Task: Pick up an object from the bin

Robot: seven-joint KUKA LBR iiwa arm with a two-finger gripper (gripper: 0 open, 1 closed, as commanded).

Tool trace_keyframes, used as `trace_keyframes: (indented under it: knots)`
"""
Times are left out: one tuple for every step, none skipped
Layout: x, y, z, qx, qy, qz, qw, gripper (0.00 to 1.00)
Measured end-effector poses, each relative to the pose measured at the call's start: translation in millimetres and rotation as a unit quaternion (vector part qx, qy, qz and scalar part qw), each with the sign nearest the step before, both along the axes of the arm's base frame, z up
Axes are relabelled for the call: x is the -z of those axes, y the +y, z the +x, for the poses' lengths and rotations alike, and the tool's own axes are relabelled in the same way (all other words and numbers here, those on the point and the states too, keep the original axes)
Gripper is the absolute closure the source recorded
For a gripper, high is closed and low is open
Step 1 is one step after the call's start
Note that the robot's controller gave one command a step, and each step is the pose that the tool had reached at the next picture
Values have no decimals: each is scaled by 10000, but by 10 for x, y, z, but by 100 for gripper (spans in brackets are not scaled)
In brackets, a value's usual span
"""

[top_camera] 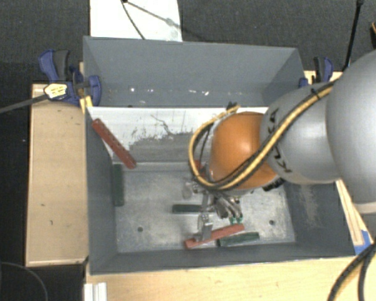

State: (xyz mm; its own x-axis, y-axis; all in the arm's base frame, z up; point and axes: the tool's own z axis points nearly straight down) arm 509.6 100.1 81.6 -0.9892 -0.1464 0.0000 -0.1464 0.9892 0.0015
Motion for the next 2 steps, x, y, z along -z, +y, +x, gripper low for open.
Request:
trace_keyframes:
  knots:
    - [1, 0, -1, 20, 2, 0, 10000, 100]
    - [0, 0, 0, 35, 1, 0, 10000, 0]
